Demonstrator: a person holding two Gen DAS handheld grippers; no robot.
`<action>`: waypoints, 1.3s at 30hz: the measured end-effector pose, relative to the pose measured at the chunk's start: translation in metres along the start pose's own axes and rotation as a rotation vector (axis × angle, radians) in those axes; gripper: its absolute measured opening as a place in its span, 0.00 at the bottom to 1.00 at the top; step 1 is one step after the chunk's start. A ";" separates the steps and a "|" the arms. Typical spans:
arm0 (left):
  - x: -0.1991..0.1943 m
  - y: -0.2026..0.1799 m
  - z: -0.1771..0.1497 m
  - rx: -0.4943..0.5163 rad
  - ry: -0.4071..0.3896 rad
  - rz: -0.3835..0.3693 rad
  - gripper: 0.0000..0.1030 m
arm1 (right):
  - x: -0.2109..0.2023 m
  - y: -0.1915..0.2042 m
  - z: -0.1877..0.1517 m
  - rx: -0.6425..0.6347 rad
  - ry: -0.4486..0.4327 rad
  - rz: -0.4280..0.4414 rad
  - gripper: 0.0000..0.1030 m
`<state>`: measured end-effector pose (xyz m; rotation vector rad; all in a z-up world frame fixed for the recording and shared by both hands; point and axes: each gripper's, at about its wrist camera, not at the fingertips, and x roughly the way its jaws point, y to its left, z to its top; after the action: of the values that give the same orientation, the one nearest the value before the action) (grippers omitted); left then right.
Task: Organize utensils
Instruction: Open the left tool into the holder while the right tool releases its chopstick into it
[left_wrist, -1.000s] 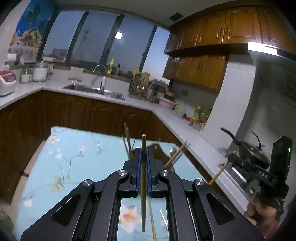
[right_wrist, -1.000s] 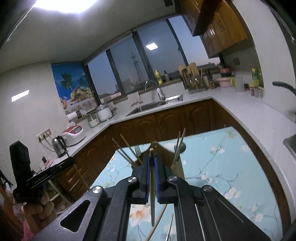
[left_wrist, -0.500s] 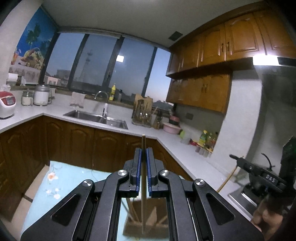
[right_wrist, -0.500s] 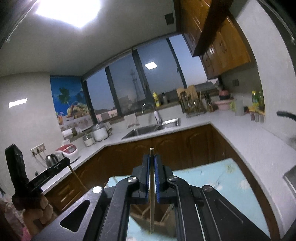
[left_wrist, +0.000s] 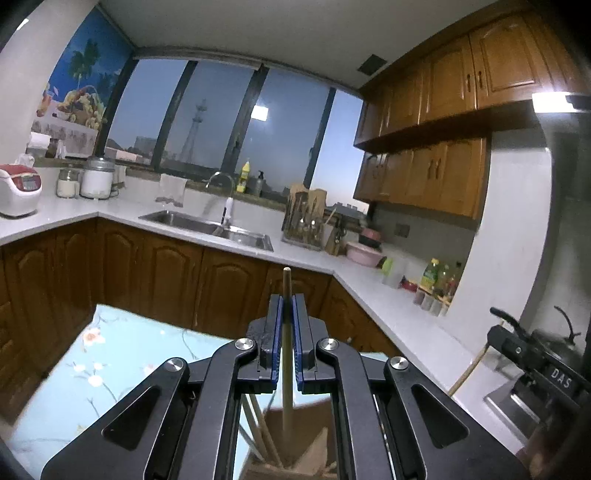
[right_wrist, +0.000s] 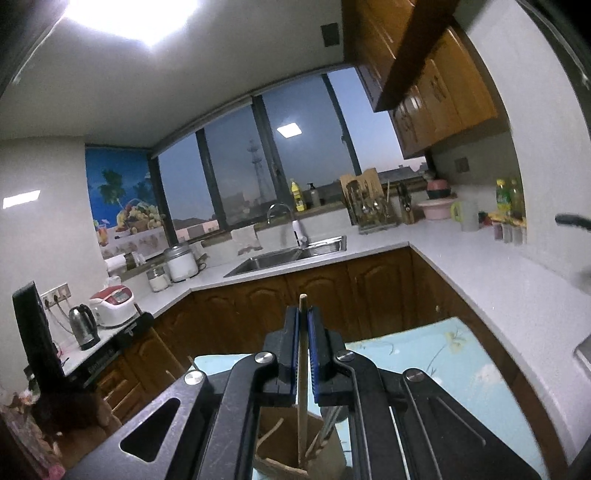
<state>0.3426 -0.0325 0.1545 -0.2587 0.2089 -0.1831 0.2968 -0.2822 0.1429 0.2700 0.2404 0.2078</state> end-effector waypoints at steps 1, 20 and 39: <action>0.001 0.000 -0.006 0.000 0.006 0.004 0.04 | 0.001 -0.001 -0.005 0.000 0.000 -0.007 0.05; 0.016 0.010 -0.049 0.036 0.157 -0.015 0.06 | 0.028 -0.029 -0.042 0.068 0.136 -0.046 0.06; 0.000 0.001 -0.034 0.057 0.176 -0.050 0.22 | 0.023 -0.045 -0.038 0.151 0.149 -0.006 0.48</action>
<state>0.3350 -0.0394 0.1220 -0.1910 0.3717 -0.2618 0.3162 -0.3103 0.0894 0.4039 0.4051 0.2045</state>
